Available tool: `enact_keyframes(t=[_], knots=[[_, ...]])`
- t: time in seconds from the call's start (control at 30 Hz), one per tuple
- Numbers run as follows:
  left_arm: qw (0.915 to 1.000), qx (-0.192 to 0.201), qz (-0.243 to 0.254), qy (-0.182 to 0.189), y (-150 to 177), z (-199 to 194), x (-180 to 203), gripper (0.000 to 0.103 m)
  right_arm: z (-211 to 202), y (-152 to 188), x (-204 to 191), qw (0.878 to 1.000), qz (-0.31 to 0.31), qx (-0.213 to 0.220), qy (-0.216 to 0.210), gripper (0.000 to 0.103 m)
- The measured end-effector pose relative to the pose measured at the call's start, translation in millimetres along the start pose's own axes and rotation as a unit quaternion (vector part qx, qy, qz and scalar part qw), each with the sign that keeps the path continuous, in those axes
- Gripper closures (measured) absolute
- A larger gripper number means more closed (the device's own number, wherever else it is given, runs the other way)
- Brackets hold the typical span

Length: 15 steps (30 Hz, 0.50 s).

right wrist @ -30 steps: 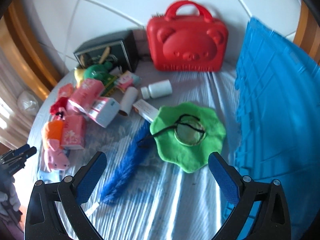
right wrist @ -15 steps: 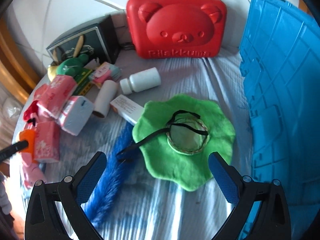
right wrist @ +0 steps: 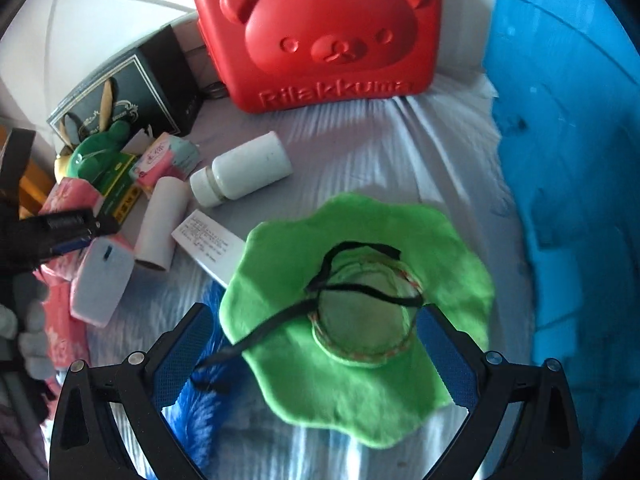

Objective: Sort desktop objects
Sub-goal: 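Grasp the pink barcode tissue pack with the left tool while the right tool grasps the white medicine box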

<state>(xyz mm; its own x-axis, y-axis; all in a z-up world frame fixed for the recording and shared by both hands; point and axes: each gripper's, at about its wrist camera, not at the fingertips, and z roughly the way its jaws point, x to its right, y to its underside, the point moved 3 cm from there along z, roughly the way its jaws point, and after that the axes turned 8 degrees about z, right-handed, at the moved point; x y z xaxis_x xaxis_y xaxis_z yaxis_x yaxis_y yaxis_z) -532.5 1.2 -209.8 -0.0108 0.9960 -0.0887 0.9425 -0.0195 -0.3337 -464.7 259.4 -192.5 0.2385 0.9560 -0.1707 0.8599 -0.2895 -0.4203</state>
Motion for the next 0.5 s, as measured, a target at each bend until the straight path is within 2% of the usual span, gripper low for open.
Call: enact_keyframes(t=[0.03, 0.1, 0.13, 0.3, 0.43, 0.47, 0.5], knots=[[1.0, -0.001, 0.006, 0.004, 9, 2, -2, 0.051, 3, -1, -4, 1.0, -0.011, -0.001, -0.003, 0.0], [0.999, 0.023, 0.039, -0.007, 32, -6, -6, 0.046, 12, -3, -15, 0.999, -0.046, -0.005, -0.002, 0.0], [0.9986, 0.025, 0.046, -0.01, 42, -9, -9, 0.041, 16, -4, -21, 0.998, -0.062, -0.006, 0.002, 0.0], [0.9991, 0.019, 0.035, 0.015, 79, -16, -37, 0.021, 50, -18, -58, 0.992, -0.125, -0.031, 0.001, 0.0], [0.9987, 0.016, 0.034, 0.033, 83, -13, -41, 0.016, 72, -21, -83, 0.983, -0.176, -0.058, 0.004, 0.0], [0.9988, 0.014, 0.033, 0.033, 81, -12, -41, 0.014, 79, -20, -88, 0.979, -0.19, -0.067, 0.008, 0.003], [0.999, 0.013, 0.031, 0.03, 77, -9, -40, 0.014, 83, -20, -90, 0.977, -0.198, -0.073, 0.012, 0.012]])
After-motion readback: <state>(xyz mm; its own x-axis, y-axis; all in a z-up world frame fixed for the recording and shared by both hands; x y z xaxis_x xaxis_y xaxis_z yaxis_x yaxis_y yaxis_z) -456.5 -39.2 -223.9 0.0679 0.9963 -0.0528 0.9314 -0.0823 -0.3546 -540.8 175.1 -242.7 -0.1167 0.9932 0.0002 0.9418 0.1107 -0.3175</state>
